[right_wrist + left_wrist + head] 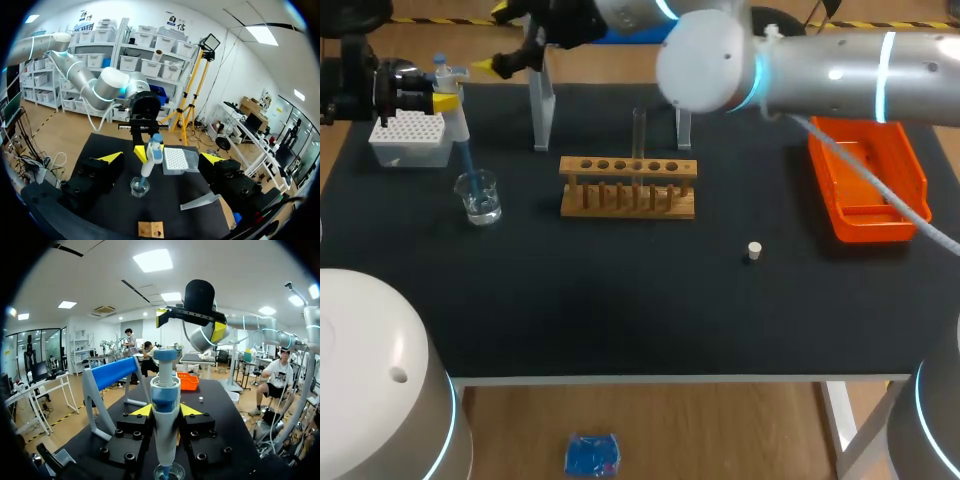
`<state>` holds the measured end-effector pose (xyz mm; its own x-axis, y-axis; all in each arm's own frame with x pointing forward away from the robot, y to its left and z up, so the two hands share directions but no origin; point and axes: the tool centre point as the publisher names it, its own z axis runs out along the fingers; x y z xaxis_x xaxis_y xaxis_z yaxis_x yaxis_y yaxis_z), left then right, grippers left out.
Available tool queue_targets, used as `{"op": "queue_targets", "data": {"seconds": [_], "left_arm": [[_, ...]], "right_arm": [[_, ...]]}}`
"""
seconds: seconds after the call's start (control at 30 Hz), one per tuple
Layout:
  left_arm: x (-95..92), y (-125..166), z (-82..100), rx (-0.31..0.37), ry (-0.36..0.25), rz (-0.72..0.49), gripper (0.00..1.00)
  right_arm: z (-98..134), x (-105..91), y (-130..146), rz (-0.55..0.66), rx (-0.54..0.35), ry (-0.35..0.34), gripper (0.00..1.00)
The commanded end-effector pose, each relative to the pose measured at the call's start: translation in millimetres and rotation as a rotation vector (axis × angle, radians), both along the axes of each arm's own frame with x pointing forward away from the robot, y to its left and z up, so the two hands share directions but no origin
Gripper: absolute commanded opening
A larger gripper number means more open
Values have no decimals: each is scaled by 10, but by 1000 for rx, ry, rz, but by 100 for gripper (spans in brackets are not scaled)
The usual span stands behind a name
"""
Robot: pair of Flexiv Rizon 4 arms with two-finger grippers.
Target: Invert the test tube, pick up the pipette, mount the tip to pipette, aspirate from beaker and dispense into the tube, eject the tip, return the pipette, and cap with the stopper.
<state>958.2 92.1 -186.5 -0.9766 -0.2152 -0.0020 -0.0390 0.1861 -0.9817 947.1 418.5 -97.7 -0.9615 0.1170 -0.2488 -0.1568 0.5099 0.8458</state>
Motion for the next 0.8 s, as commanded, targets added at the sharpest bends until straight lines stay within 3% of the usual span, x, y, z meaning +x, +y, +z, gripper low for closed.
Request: {"op": "queue_targets", "data": {"seconds": [0.03, 0.3, 0.8], "left_arm": [[-9, -3, 11, 2, 1, 2, 0], [-9, -3, 11, 2, 1, 2, 0], [-9, -3, 11, 2, 1, 2, 0]], "right_arm": [[178, -137, -591, 1, 1, -8, 100], [180, -208, -1126, -3, 13, -21, 100], [3, -382, -1884, -27, 11, -9, 100]]}}
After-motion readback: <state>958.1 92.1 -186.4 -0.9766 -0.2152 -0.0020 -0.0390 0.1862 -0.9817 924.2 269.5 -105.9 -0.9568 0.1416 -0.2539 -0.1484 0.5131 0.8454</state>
